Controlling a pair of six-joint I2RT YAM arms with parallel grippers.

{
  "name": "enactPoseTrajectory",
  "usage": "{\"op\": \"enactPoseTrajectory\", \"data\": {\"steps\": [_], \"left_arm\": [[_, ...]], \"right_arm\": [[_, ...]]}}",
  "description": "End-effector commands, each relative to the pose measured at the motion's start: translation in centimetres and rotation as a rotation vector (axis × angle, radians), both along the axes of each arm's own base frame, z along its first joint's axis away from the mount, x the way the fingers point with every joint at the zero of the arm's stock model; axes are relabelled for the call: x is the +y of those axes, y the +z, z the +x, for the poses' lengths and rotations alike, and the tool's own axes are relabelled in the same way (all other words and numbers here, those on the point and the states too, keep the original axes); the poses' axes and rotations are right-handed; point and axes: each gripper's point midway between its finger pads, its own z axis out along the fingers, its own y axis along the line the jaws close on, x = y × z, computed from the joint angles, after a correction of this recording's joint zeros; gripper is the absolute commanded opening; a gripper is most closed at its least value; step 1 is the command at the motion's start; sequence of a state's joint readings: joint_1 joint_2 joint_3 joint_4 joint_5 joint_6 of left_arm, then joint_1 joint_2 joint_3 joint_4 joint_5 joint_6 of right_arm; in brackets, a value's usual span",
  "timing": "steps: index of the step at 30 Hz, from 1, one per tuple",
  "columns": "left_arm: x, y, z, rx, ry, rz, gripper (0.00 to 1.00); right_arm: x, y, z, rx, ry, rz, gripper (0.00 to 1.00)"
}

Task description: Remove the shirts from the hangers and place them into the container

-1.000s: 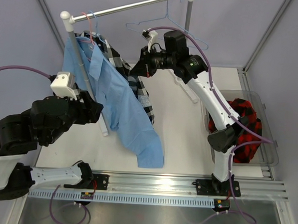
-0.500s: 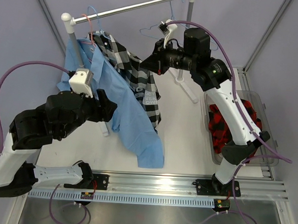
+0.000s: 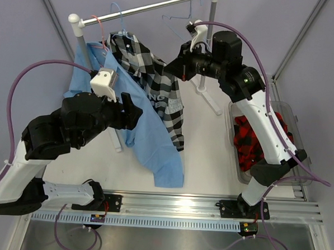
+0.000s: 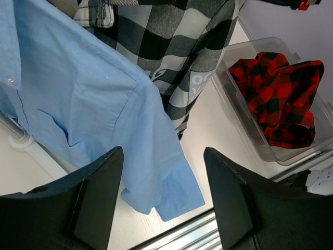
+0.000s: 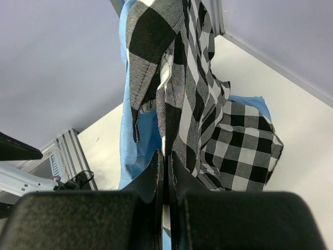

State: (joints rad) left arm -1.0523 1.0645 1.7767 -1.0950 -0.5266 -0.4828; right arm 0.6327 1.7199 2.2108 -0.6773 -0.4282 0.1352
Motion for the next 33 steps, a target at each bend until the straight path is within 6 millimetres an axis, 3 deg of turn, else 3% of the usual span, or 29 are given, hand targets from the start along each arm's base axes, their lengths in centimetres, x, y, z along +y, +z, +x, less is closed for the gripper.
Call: {"op": "enactPoseTrajectory", "data": {"steps": [1, 10, 17, 26, 33], "left_arm": [[-1.0, 1.7, 0.1, -0.039, -0.036, -0.042, 0.68], [-0.9, 3.4, 0.7, -0.091, -0.029, -0.029, 0.69], [-2.3, 4.6, 1.9, -0.132, -0.037, -0.007, 0.69], [-3.3, 4.3, 2.3, -0.120, -0.043, -0.004, 0.70], [-3.4, 6.7, 3.3, -0.173, -0.026, -0.008, 0.71]], "right_arm": [[-2.3, 6.1, -0.9, -0.141, -0.046, 0.112, 0.00], [-3.6, 7.9, -2.0, -0.164, -0.057, 0.122, 0.00], [-5.6, 9.1, -3.5, -0.189, -0.086, 0.124, 0.00], [-7.3, 10.1, -4.5, -0.201, -0.102, 0.139, 0.00], [-8.9, 10.5, -6.3, -0.210, -0.124, 0.124, 0.00]]}}
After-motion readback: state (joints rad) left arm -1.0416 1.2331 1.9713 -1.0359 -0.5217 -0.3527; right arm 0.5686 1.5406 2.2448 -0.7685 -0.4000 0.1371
